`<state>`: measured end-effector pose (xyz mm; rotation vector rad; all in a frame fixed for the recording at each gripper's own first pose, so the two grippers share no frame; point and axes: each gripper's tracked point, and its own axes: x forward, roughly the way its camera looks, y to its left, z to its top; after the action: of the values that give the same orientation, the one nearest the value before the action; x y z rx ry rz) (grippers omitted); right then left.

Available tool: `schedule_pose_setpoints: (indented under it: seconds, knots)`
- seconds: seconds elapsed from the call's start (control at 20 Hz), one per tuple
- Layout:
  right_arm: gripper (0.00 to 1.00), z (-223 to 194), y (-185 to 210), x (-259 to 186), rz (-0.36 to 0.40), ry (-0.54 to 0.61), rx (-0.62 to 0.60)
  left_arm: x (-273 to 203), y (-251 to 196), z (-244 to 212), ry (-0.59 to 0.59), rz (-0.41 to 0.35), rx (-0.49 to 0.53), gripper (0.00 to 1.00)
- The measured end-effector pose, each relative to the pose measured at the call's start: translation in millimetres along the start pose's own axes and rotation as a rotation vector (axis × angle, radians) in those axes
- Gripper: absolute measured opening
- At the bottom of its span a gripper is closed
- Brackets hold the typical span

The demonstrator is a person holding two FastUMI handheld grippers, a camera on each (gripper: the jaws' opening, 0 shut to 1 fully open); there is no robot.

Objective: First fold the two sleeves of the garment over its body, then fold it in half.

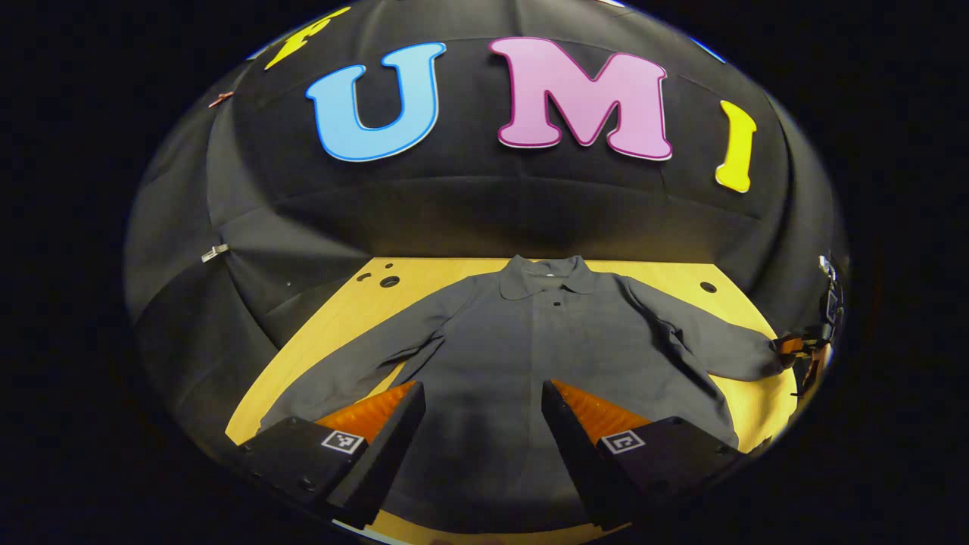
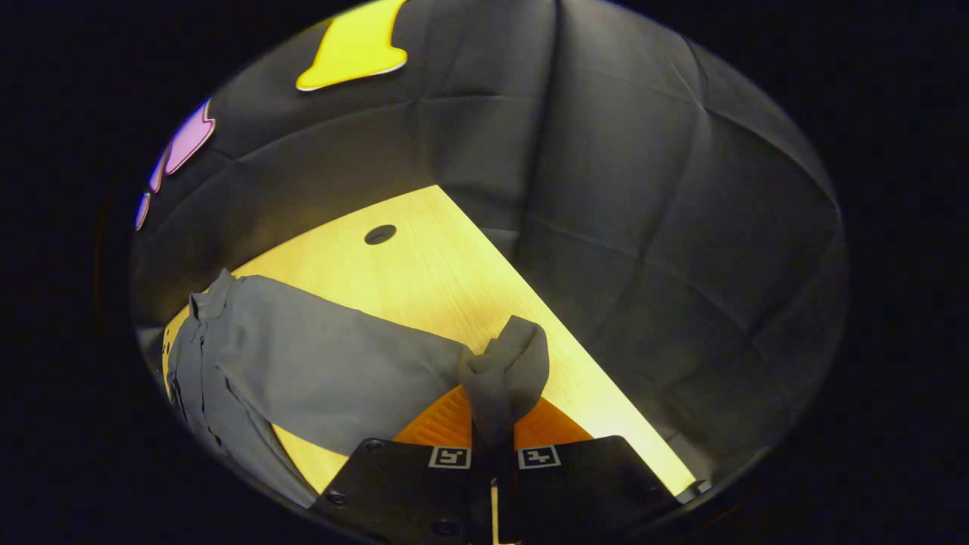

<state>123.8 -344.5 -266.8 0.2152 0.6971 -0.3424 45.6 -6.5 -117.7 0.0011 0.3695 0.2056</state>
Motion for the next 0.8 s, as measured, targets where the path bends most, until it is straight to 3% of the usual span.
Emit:
schedule_pose_setpoints:
  seconds: [0.25,0.45,0.8]
  knots:
    - [0.08,45,39,-54,0.049,-0.087,-0.097,-7,33,-13,0.009,0.016,-0.034,0.98]
    - [0.08,70,102,-99,0.118,-0.134,-0.17,-16,57,-17,-0.021,0.02,-0.025,0.98]
    - [0.08,88,219,-131,0.25,-0.167,-0.17,-30,94,-29,-0.057,0.041,-0.052,0.98]
